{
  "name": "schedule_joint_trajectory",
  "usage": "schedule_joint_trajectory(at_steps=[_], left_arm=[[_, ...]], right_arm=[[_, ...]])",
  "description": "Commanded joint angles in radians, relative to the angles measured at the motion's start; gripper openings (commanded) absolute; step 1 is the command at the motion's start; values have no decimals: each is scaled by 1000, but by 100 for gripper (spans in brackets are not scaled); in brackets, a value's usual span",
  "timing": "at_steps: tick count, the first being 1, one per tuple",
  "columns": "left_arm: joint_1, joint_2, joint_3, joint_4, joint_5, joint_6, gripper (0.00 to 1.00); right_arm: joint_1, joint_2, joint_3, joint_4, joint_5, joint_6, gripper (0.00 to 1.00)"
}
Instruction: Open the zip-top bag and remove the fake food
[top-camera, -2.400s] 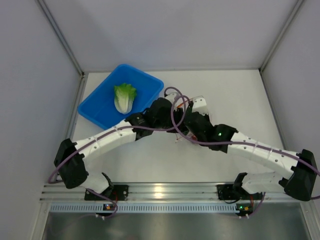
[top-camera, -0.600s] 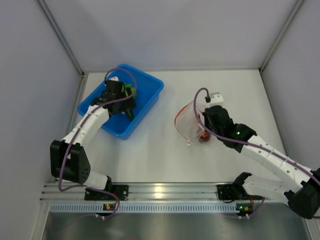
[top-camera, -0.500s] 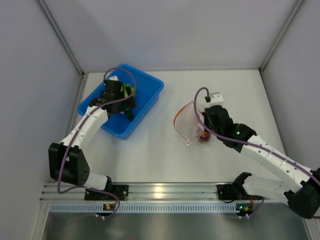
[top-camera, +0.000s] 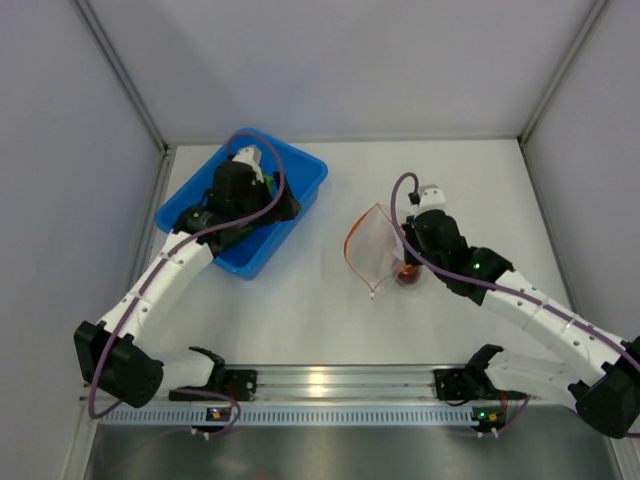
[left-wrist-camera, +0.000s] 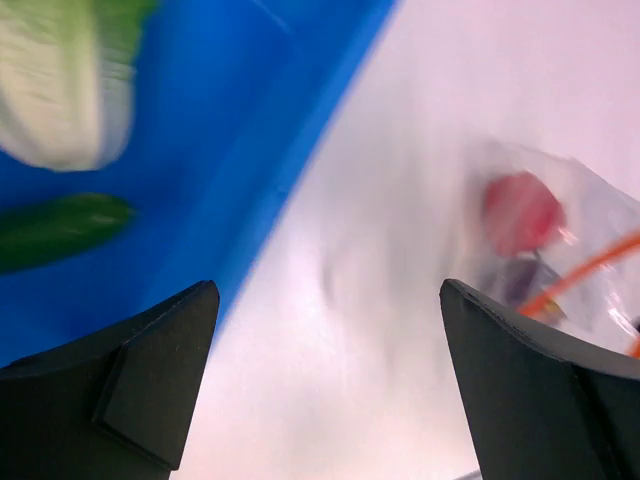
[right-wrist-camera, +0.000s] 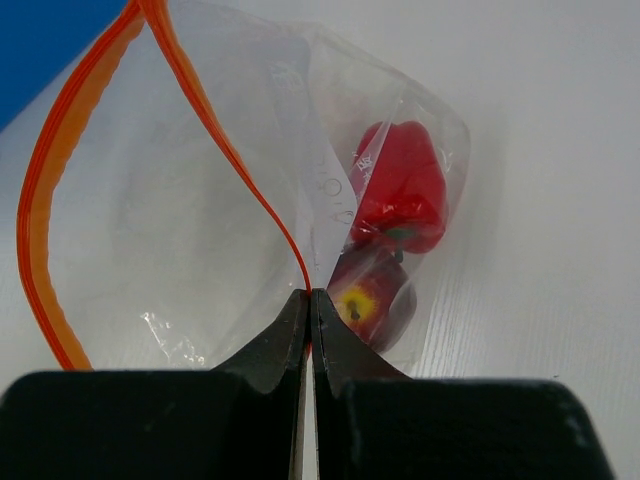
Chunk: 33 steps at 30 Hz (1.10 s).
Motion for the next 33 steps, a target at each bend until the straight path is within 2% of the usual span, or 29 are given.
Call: schedule_joint_trajectory(at_steps=[1, 5, 8, 10, 15, 24, 25, 27, 33], left_arm=[[-176, -52, 69, 48, -5, -36, 98], [-341, -61, 69, 106, -21, -99, 98], [-422, -55, 55, 181, -10, -168, 98], [-467, -49, 32, 251, -4, -186, 98], [-533, -5, 31, 304, -4, -199, 95], [-584, 71, 54, 310, -2, -156, 70], [-590, 69, 54, 310, -8, -151, 63], [-594, 61, 49, 299, -11, -125, 57], [-608, 57, 48, 219, -131, -91, 52]], right_arm=[[-11, -26, 24, 37, -29, 36, 0], [-11, -29, 32, 32, -43, 78, 0], [-11, -26, 46, 17, -69, 101, 0], [-11, -29, 58, 9, -87, 115, 0], [-11, -73, 65, 44, -174, 165, 0], [-9, -53, 148, 112, -339, 233, 0], [-9, -49, 162, 112, -339, 239, 0], [-9, -43, 173, 113, -336, 250, 0], [-9, -30, 205, 109, -310, 263, 0]])
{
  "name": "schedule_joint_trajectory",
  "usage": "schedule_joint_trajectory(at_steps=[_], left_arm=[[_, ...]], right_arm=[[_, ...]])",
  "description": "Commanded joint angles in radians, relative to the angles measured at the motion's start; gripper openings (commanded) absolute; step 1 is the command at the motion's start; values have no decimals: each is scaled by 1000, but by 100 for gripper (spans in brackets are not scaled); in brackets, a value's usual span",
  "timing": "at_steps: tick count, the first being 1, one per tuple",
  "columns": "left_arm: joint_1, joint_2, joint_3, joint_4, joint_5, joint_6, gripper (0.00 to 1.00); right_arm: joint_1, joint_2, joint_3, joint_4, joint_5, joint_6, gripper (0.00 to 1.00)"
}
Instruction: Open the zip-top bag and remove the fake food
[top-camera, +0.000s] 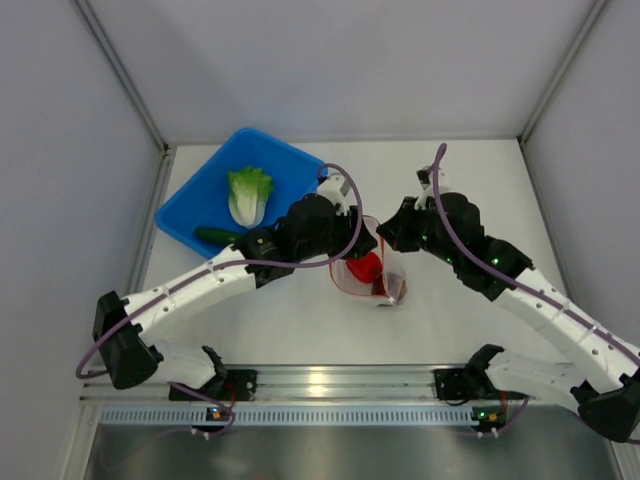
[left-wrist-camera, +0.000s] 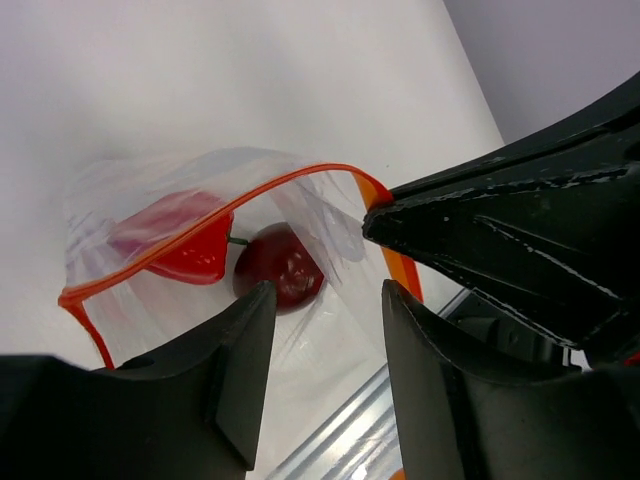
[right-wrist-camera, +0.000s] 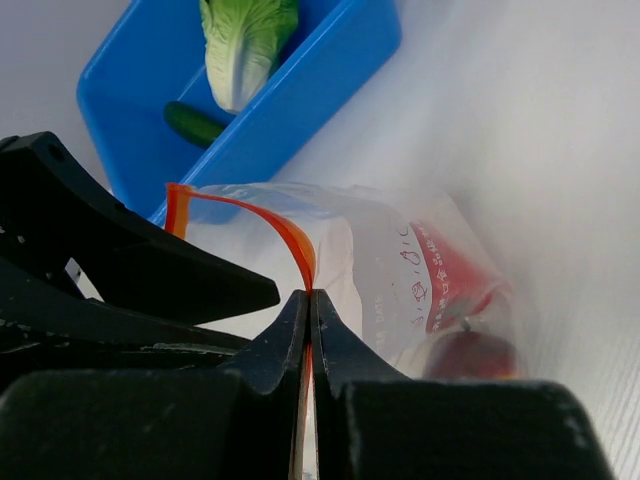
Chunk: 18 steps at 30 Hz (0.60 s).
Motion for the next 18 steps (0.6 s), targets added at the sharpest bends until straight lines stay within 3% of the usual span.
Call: schedule_joint_trajectory(at_steps=[1, 7, 18], left_arm=[[-14, -18, 24, -23, -76, 41, 51], [-62, 111, 143, -176, -172, 90, 55], [-71, 263, 176, -178, -160, 75, 60]], right_arm=[[-9, -1, 62, 64, -3, 27, 0], [-9, -4, 79, 16, 63, 9, 0], [-9, -78, 38, -171, 283, -102, 0]])
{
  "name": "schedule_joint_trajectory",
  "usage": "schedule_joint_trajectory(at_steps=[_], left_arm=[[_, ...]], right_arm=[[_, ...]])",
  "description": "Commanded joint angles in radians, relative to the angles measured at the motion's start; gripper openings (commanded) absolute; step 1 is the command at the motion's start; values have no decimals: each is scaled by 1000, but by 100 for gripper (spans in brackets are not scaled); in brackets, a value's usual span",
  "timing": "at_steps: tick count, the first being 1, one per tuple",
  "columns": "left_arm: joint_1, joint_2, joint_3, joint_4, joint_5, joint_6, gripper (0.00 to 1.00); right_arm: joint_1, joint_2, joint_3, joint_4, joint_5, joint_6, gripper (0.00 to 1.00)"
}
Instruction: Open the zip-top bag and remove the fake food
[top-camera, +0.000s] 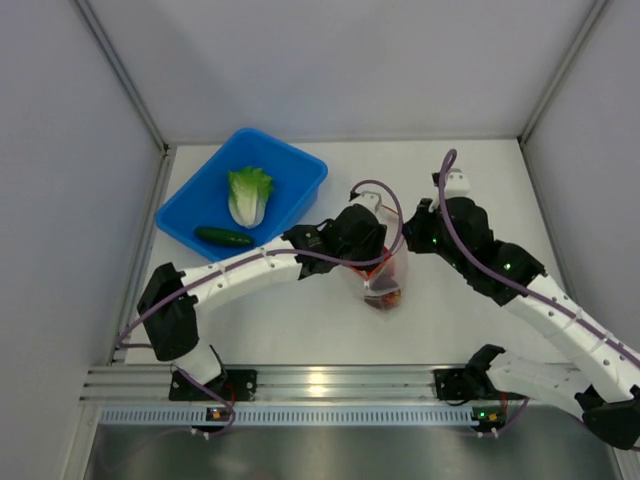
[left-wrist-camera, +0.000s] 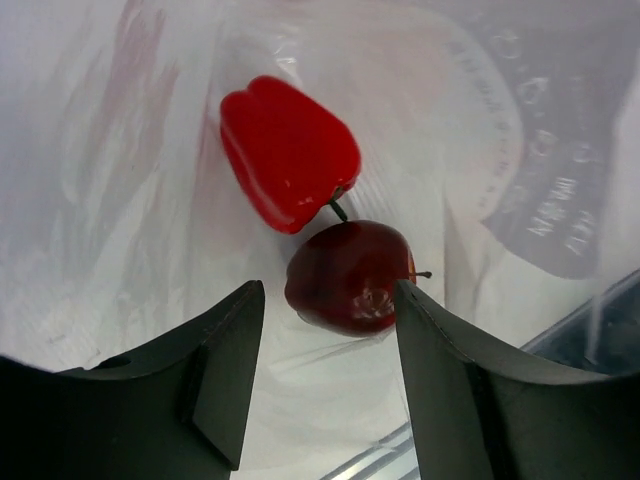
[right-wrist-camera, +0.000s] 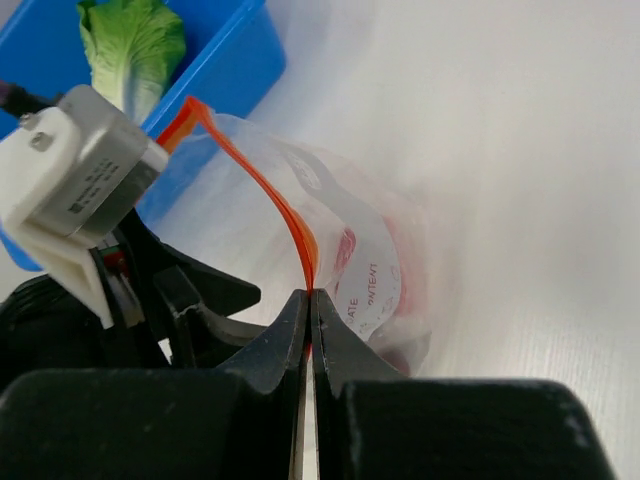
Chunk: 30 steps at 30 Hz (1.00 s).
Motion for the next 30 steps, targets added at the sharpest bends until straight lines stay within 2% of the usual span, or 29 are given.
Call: schedule_joint_trajectory(at_steps=[1, 12, 22, 30], left_arm=[[-4, 47, 59, -4, 7, 8, 61], [-47, 201, 133, -2, 122, 5, 67], [-85, 262, 113, -2, 228, 10, 74], [-93, 296, 106, -2, 202, -1, 74]], right_arm=[[-9, -55, 1, -58, 81, -53, 0], [-15, -112, -79, -72, 125, -76, 0], [-31, -161, -139, -67, 142, -75, 0], [-35, -199, -153, -41, 77, -94, 0]])
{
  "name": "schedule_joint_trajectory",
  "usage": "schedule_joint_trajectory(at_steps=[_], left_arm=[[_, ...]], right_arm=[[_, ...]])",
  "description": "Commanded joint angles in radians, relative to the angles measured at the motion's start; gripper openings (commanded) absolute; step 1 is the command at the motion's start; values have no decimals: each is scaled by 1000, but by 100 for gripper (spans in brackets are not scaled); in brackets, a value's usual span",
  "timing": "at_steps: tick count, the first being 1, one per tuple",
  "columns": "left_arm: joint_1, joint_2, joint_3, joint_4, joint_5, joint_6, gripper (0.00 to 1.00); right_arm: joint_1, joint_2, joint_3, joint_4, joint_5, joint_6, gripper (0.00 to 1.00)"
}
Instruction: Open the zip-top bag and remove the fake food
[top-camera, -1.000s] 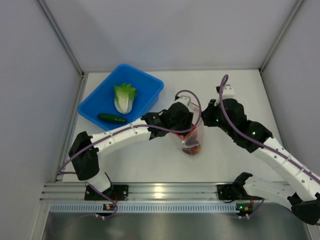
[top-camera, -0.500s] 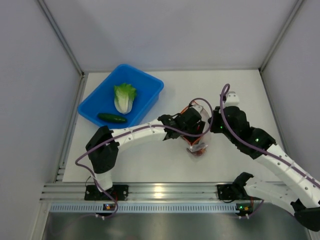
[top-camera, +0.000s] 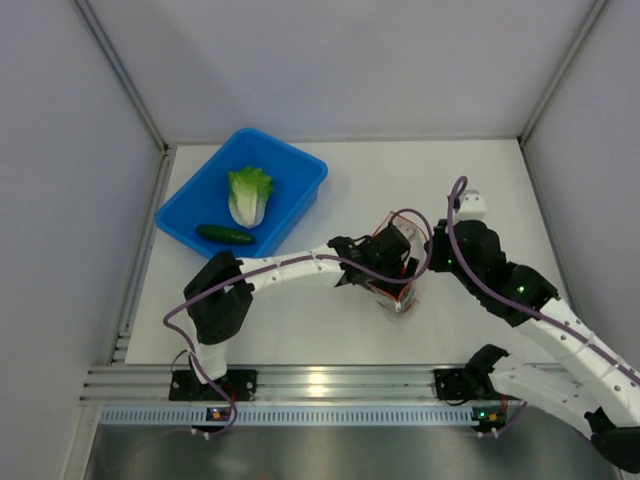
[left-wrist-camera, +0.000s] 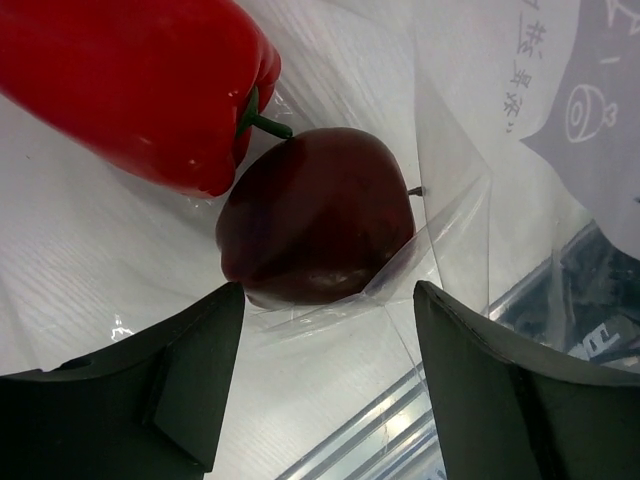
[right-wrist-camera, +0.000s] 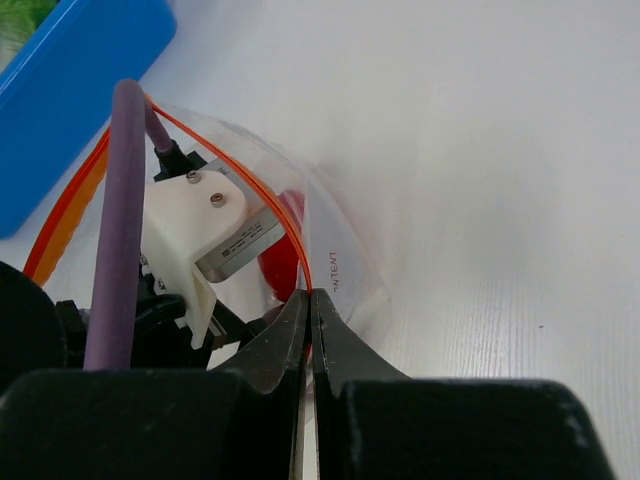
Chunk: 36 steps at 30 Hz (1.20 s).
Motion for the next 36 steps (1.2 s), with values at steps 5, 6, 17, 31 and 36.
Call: schedule_joint_trajectory(at_steps=[5, 6, 17, 31, 36], left_arm=[[-9, -30, 6, 5, -157, -55, 79], [-4, -42, 6, 6, -192, -74, 80], [11, -53, -1, 80, -398, -192, 84], [12, 78, 82, 80, -245, -82, 83], [14, 84, 98, 43, -255, -45, 83]], right_arm=[[-15, -54, 5, 19, -104, -74, 0], [-15, -60, -4, 18, -133, -83, 0], [-17, -157, -82, 14, -279, -80, 0], [-17, -258, -127, 34, -190, -48, 0], [-17, -279, -100, 68, -196, -115, 0]])
